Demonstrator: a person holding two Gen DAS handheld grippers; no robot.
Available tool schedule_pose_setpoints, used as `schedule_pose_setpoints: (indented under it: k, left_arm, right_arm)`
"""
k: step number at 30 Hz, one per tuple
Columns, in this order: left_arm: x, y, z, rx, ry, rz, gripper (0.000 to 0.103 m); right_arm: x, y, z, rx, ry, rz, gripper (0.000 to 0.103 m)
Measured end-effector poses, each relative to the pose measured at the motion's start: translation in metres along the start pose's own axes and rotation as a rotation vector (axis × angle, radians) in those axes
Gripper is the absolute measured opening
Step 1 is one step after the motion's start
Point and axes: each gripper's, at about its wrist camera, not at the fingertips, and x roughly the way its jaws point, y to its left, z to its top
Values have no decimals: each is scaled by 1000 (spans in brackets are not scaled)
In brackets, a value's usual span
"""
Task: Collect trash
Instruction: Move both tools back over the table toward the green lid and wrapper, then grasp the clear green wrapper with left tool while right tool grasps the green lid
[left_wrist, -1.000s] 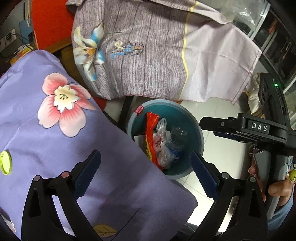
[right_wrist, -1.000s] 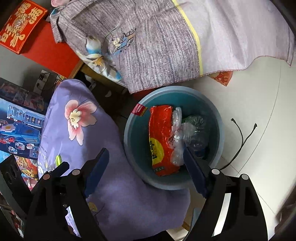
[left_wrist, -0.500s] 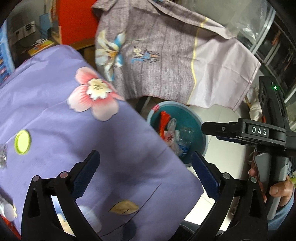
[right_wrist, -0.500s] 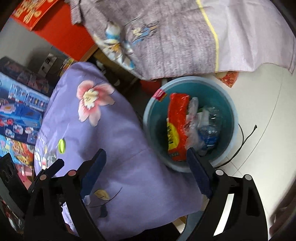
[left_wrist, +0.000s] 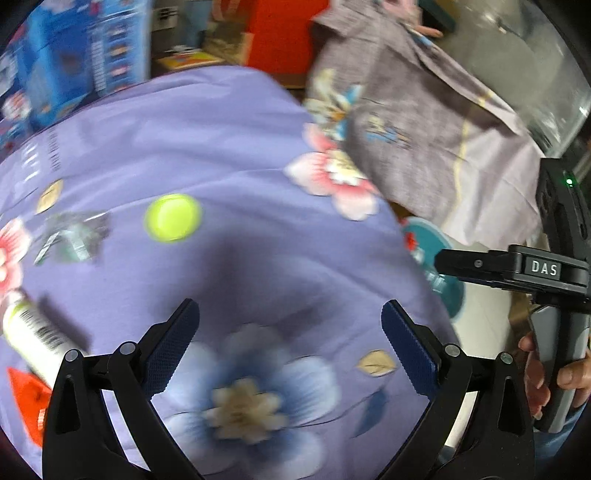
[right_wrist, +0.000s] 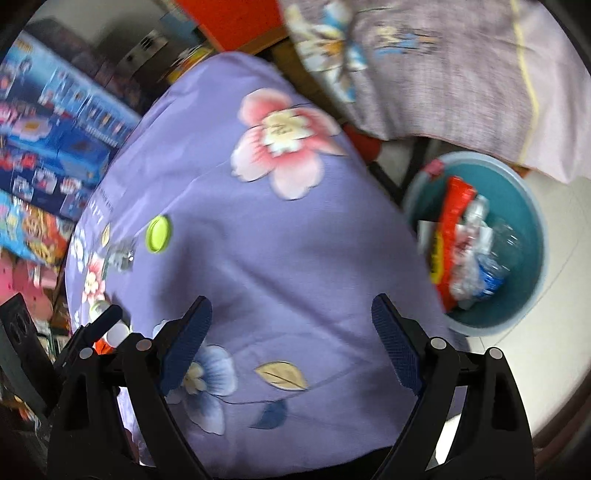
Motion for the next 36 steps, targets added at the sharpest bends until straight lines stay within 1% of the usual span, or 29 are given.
schedule_pose_setpoints:
  k: [7, 13, 17, 22, 28, 30, 31, 32, 33, 36]
  left_arm:
    - [-20, 85, -6, -108, -16, 92, 99]
    - [-35, 148, -8, -184, -30, 160, 99]
    - [-37, 173, -2, -204, -26, 188, 99]
    - [-32, 196, 5, -214, -18, 203, 99]
    - [-19, 210, 10, -214, 14, 209, 99]
    - [-15, 212, 12, -215, 23, 207, 99]
    - [-13, 213, 14, -216, 25, 206, 99]
    - [-12, 214, 15, -218, 26, 204, 99]
    - [-10, 214, 17, -220, 28, 200, 99]
    - [-4, 211, 23, -222, 36, 188, 99]
  right_arm:
    - [37, 69, 12, -121, 60, -3, 84]
    - [71, 120, 24, -205, 95, -4, 84]
    - [99, 147, 35, -238, 112, -6, 84]
    - [144, 174, 48, -249, 171, -22, 84]
    - [171, 198, 57, -298, 146, -54, 83]
    - [175, 200, 58, -316, 137, -67, 78]
    - [174, 203, 57, -344, 107, -81, 70]
    - [173, 204, 57, -365, 91, -99, 59]
    - [172, 204, 56, -379, 77, -109, 54]
    - [168, 193, 59, -351, 70, -81, 53]
